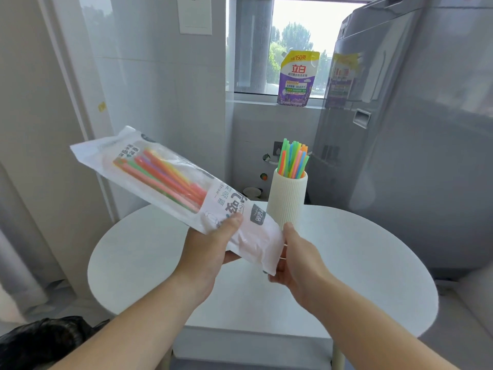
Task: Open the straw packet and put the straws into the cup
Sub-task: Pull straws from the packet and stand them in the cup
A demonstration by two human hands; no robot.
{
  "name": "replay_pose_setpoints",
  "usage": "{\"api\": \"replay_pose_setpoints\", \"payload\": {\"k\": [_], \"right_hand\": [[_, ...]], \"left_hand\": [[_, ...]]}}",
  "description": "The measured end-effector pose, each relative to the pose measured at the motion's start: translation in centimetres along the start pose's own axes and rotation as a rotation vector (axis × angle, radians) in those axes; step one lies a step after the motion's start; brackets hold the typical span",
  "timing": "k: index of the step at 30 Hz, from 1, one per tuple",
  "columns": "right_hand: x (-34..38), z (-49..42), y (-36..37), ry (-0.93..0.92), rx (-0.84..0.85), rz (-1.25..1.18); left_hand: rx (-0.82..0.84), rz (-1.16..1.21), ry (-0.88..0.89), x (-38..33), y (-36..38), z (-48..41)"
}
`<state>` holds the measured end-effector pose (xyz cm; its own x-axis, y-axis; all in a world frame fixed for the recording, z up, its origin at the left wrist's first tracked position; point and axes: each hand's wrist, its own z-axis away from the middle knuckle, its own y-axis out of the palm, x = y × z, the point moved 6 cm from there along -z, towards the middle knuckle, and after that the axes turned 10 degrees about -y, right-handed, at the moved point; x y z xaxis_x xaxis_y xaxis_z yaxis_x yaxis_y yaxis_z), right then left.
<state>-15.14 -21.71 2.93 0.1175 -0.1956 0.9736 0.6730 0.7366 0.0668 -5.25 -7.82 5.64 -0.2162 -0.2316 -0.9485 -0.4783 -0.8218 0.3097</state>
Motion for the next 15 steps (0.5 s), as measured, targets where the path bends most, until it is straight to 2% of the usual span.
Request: {"api": "replay_pose_setpoints", "payload": {"k": [5, 7, 11, 15], "right_hand": [[-0.7, -0.2, -0.5, 0.012, 0.005, -0.014], [-0.5, -0.2, -0.7, -0.012, 0.057, 0.002], [1.0, -0.3, -1.3, -0.160, 0.125, 0.055], [3.2, 0.1, -2.4, -0.385, 0.093, 0.322]], "left_hand": [[-0.021, -0.050, 0.029, -0.3, -0.3, 0.2], [-0.031, -0.025, 0.012, -0.4, -0.5, 0.0], [-0.072, 0.152, -0.106, 0.2, -1.6, -0.5], [-0.073, 0.285, -0.229, 1.0, -2.2, -0.9]]}}
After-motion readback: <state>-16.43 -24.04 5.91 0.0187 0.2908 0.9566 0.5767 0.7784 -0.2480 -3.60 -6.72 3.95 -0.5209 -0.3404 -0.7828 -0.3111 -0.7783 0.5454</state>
